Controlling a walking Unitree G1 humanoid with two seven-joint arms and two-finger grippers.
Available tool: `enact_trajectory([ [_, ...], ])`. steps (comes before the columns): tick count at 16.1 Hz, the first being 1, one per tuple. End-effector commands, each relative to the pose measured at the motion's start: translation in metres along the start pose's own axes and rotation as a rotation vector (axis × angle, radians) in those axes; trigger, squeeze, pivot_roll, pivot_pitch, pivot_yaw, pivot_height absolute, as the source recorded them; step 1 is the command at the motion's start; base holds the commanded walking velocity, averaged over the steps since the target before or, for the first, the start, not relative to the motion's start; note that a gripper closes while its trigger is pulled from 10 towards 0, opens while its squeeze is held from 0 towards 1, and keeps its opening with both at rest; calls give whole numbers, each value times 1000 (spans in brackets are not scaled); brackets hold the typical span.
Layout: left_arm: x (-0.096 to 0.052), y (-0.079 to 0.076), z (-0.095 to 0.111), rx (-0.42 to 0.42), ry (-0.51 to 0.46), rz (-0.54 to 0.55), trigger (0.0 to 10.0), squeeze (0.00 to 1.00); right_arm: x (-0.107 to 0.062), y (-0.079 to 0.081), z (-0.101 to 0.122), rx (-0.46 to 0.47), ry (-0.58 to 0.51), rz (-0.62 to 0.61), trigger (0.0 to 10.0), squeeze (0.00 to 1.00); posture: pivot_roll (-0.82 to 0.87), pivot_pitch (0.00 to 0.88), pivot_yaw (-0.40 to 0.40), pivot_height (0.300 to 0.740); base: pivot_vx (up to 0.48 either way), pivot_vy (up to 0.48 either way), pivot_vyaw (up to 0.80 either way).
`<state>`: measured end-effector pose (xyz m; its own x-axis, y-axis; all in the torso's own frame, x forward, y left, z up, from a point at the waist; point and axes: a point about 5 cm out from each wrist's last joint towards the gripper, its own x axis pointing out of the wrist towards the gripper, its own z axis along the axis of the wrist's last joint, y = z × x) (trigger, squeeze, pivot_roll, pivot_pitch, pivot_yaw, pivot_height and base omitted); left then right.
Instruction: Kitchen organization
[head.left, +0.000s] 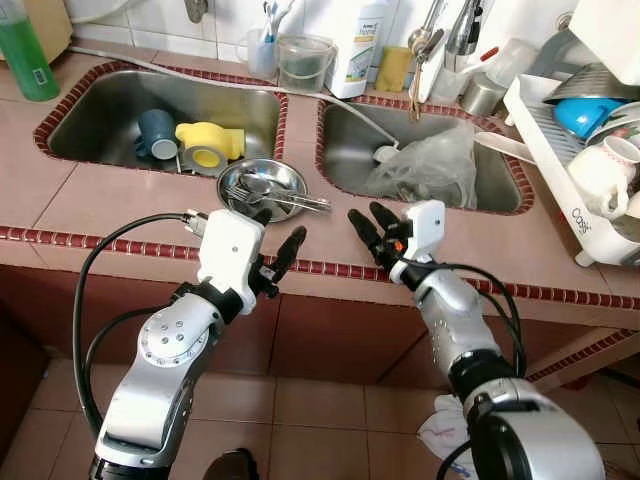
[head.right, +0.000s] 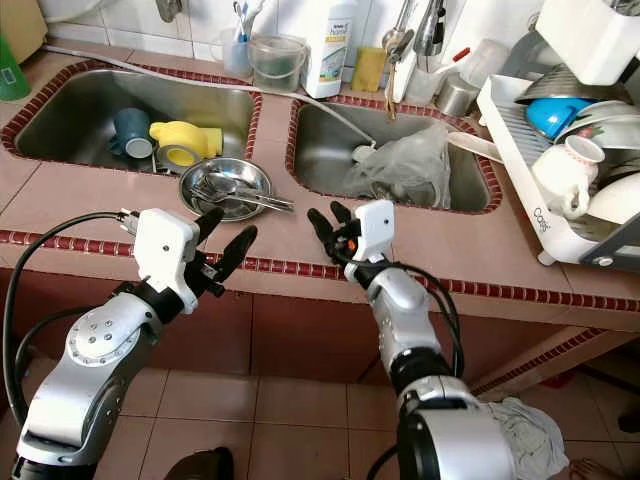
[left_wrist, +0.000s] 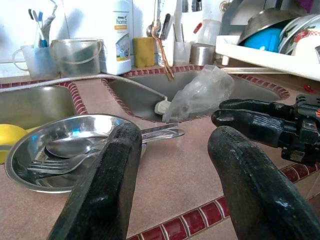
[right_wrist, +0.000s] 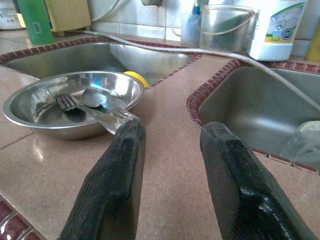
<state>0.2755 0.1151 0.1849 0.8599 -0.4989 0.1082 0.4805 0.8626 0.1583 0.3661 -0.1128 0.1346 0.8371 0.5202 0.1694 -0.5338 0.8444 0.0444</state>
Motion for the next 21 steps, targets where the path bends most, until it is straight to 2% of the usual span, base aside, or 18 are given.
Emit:
enact_trajectory([
  [1, 2, -4, -1, -9, 4, -20, 10000, 0, -1, -8, 2, 18, 13, -17, 10000, 0, 207, 107, -88, 740, 0, 0, 0],
  [6, -1, -4, 2, -6, 5, -24, 10000, 0, 5, -14, 8, 40, 55, 32, 10000, 0, 223, 123, -88, 740, 0, 0, 0],
  [11, -7, -5, 5, -5, 9, -21, 10000, 0, 9, -12, 9, 66, 99, 107, 10000, 0, 243, 148, -95, 740, 0, 0, 0],
  [21, -19, -8, 8, -3, 40, -18, 10000, 0, 17, -9, 15, 86, 119, 156, 10000, 0, 276, 196, -88, 740, 0, 0, 0],
])
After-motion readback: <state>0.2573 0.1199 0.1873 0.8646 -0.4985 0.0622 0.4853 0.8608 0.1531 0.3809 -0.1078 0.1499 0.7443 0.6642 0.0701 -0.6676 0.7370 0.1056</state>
